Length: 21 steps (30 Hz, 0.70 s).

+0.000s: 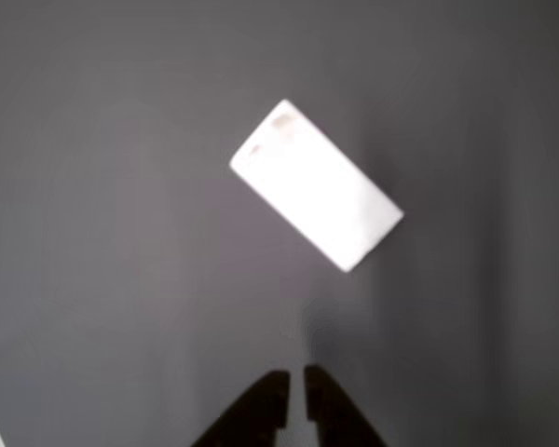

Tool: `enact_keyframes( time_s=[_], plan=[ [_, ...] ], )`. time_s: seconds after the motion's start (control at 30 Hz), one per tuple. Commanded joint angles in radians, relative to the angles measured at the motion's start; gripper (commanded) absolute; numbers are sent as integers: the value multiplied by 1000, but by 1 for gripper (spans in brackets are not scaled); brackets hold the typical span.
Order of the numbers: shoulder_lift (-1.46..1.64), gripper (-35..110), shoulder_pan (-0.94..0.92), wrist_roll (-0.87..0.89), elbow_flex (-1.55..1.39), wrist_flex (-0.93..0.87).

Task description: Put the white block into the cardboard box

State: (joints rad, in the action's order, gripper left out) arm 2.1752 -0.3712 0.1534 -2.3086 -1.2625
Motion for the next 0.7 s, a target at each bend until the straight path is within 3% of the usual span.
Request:
enact_keyframes(
  time_s=[0.0, 0.33, 0.67],
  plan=[
    [-138, -2, -25, 48, 179, -6],
    [-474, -2, -41, 75, 482, -34],
    [-597, -1, -35, 77, 571, -34]
  ],
)
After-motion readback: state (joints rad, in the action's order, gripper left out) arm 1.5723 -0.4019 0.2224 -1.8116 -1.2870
